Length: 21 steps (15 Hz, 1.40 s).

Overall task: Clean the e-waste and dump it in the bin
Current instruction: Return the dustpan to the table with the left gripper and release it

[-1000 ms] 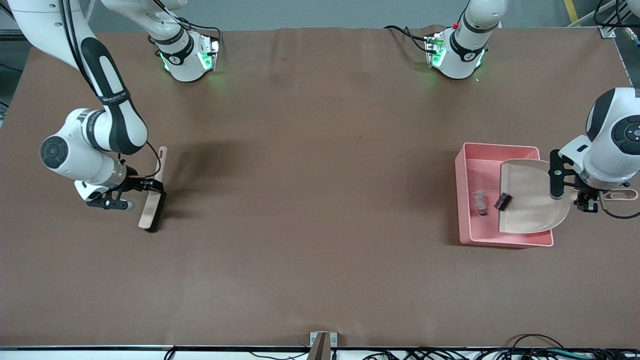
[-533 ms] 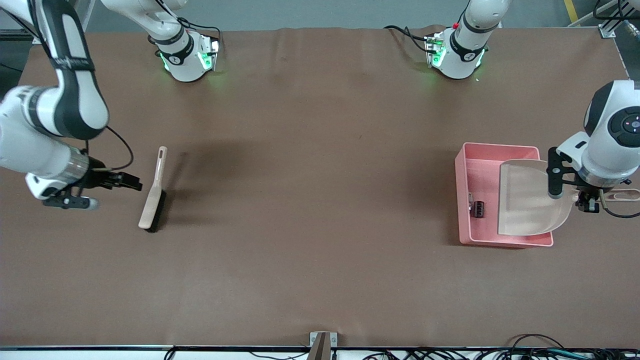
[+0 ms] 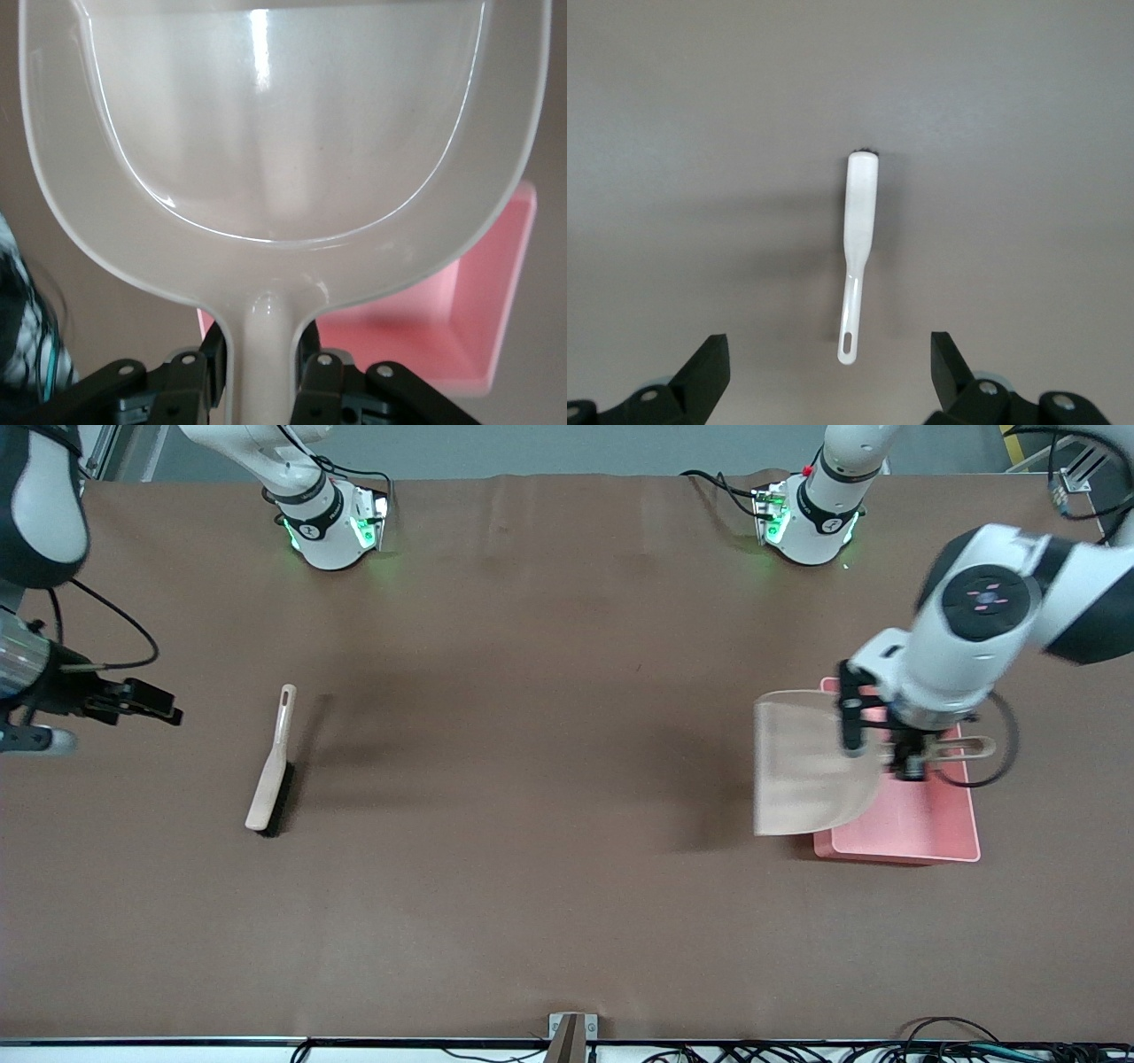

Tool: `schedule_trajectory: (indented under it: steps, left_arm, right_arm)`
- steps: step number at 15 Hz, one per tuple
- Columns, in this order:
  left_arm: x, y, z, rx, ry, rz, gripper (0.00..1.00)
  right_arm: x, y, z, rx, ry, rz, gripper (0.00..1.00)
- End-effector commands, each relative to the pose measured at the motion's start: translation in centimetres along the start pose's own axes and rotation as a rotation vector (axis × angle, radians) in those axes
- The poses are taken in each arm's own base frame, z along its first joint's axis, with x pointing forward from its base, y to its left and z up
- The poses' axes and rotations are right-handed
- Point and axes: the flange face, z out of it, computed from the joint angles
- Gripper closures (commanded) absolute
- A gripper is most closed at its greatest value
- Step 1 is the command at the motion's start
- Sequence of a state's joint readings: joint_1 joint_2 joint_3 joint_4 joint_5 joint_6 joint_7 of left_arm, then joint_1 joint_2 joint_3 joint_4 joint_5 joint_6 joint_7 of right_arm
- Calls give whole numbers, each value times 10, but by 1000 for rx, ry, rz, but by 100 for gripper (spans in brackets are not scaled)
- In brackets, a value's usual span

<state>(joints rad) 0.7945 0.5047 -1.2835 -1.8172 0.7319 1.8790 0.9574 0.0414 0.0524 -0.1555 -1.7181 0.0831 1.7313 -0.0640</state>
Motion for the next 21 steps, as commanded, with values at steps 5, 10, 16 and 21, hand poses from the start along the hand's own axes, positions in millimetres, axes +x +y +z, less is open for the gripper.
schedule_trajectory:
  steps: [5, 10, 16, 21]
  left_arm:
    - [203, -1, 84, -11, 93, -137, 99]
    - [239, 13, 111, 8, 113, -118, 96]
    - [249, 12, 152, 104, 178, -37, 89]
    - [246, 10, 156, 104, 185, -44, 1]
  right_arm:
    - [-21, 15, -90, -12, -21, 38, 0]
    - [-20, -4, -88, -48, -32, 0, 0]
    - [-17, -7, -93, -132, -11, -17, 0]
    - [-17, 8, -104, -116, 15, 19, 0]
